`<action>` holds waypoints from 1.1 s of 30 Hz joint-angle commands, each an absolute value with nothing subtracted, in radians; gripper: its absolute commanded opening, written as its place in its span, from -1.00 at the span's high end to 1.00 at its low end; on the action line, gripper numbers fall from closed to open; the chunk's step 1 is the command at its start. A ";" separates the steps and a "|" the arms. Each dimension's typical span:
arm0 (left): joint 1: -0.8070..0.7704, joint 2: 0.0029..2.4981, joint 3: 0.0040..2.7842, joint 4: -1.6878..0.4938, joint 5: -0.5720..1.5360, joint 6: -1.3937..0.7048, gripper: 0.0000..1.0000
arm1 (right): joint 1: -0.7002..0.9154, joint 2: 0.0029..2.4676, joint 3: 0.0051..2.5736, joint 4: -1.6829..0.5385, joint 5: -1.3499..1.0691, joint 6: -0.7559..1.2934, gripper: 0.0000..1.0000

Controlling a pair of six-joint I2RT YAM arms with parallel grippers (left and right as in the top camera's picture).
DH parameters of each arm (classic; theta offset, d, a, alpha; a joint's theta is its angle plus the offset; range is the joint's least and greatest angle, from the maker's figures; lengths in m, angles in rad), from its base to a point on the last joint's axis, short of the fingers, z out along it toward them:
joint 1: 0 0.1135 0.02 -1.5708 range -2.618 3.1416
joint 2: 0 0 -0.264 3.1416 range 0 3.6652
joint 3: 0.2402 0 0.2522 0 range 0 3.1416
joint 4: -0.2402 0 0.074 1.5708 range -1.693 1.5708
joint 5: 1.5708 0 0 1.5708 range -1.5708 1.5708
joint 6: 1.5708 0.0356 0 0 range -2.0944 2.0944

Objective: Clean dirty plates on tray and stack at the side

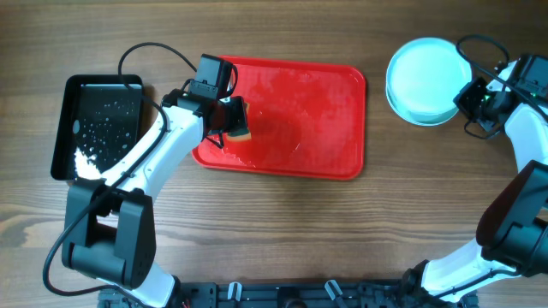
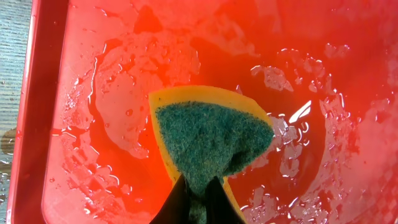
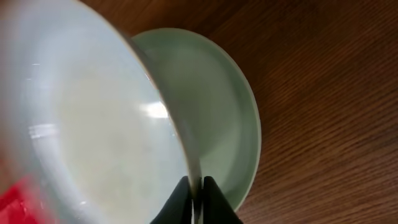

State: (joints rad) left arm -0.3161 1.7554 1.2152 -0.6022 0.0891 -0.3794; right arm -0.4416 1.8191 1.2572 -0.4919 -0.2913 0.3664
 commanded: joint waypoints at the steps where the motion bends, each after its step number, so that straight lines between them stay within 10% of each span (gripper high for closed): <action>1: -0.319 1.764 1.208 -0.598 0.104 -0.367 0.92 | -0.435 1.813 1.253 -0.490 -0.281 0.404 0.43; 5: -0.319 1.764 1.208 -0.598 0.104 -0.367 0.92 | -0.435 1.813 1.253 -0.491 -0.294 0.403 0.08; 13: -0.284 1.763 1.208 -0.548 0.062 -0.368 0.92 | -0.347 1.813 1.253 -0.506 -0.727 0.392 -0.01; 33: 0.331 1.751 1.208 -0.621 0.059 -0.348 0.92 | 0.307 1.813 1.253 -0.508 -0.287 0.448 -0.41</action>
